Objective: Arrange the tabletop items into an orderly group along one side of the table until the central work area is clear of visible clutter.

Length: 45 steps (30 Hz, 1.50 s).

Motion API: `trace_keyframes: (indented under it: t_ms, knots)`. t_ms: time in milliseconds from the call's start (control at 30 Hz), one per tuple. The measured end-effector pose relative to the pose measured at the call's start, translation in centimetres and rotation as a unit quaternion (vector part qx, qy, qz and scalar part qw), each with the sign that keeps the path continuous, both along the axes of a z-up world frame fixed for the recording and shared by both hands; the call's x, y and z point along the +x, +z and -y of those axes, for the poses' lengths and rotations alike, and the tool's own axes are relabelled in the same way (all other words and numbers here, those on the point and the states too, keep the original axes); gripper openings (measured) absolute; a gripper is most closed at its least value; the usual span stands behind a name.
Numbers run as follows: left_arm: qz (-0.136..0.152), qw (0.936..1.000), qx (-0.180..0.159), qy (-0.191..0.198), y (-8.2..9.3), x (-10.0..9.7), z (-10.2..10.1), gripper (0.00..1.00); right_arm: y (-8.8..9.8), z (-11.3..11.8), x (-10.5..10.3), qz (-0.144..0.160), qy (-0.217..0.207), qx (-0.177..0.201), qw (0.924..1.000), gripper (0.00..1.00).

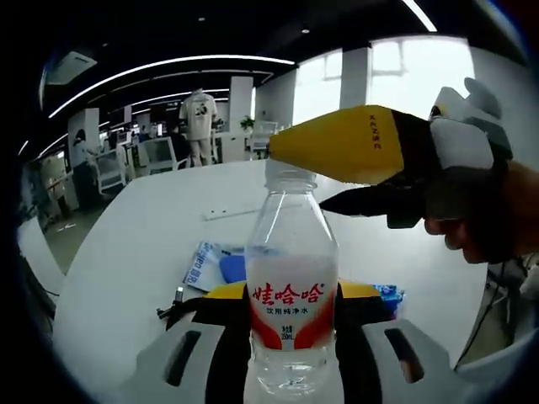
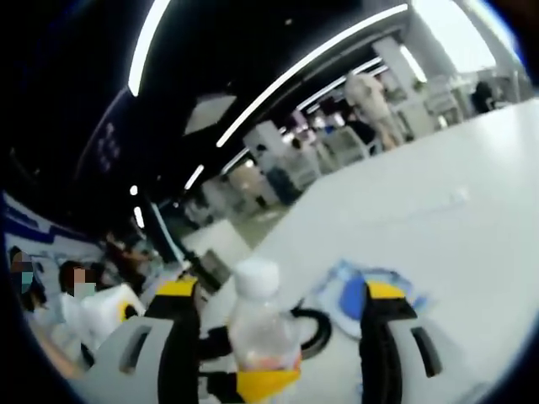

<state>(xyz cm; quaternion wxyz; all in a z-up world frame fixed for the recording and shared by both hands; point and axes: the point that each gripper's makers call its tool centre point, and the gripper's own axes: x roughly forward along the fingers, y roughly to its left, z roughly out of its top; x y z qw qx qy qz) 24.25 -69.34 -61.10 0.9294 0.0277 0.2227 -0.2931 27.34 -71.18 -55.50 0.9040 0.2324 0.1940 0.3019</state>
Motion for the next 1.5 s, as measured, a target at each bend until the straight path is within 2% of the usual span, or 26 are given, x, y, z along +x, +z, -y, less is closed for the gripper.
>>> trace_keyframes:
  t_ms: [167,233,267,367,400,433,567,767,1033,1233,1500]
  knots:
    - [0.001,1.0000,-0.005,-0.004,0.2,-0.4,0.2,0.36,0.0,-1.1,0.0,0.013,0.021,-0.018,0.9995,0.67]
    - [0.003,1.0000,-0.005,-0.007,0.4,-0.5,0.4,0.36,0.2,-1.4,-0.1,0.016,0.029,-0.021,0.9992,0.59]
    - [0.004,0.9999,-0.006,-0.008,0.5,-0.6,0.4,0.36,0.3,-1.6,-0.1,0.020,0.034,-0.022,0.9990,0.55]
    - [0.004,0.9999,-0.008,-0.007,0.6,-0.6,0.3,0.36,0.8,-1.9,-0.2,0.041,0.048,-0.034,0.9974,0.30]
    - [0.004,0.9999,-0.007,-0.009,0.6,-0.7,0.3,0.36,1.1,-2.3,-0.4,0.043,0.057,-0.026,0.9971,0.23]
    - [0.003,0.9999,-0.006,-0.009,0.6,-0.7,0.3,0.36,1.2,-2.7,-0.6,0.041,0.067,-0.025,0.9966,0.22]
    - [0.006,0.9999,-0.013,-0.003,0.9,-0.6,-0.3,0.36,1.7,-3.2,-0.6,0.063,0.076,-0.043,0.9943,0.21]
    - [0.016,0.9998,-0.013,0.007,1.5,0.0,-1.1,0.36,2.9,-4.5,-0.7,0.109,0.107,-0.072,0.9857,0.20]
    - [0.022,0.9995,-0.013,0.016,1.9,0.8,-1.8,0.36,3.4,-5.5,-0.2,0.126,0.122,-0.084,0.9810,0.19]
    - [0.030,0.9993,-0.005,0.023,2.3,1.9,-3.0,0.36,3.9,-6.9,0.4,0.145,0.142,-0.094,0.9747,0.19]
    - [0.048,0.9979,0.001,0.043,3.1,4.1,-5.6,0.36,4.9,-9.7,2.0,0.178,0.184,-0.103,0.9612,0.19]
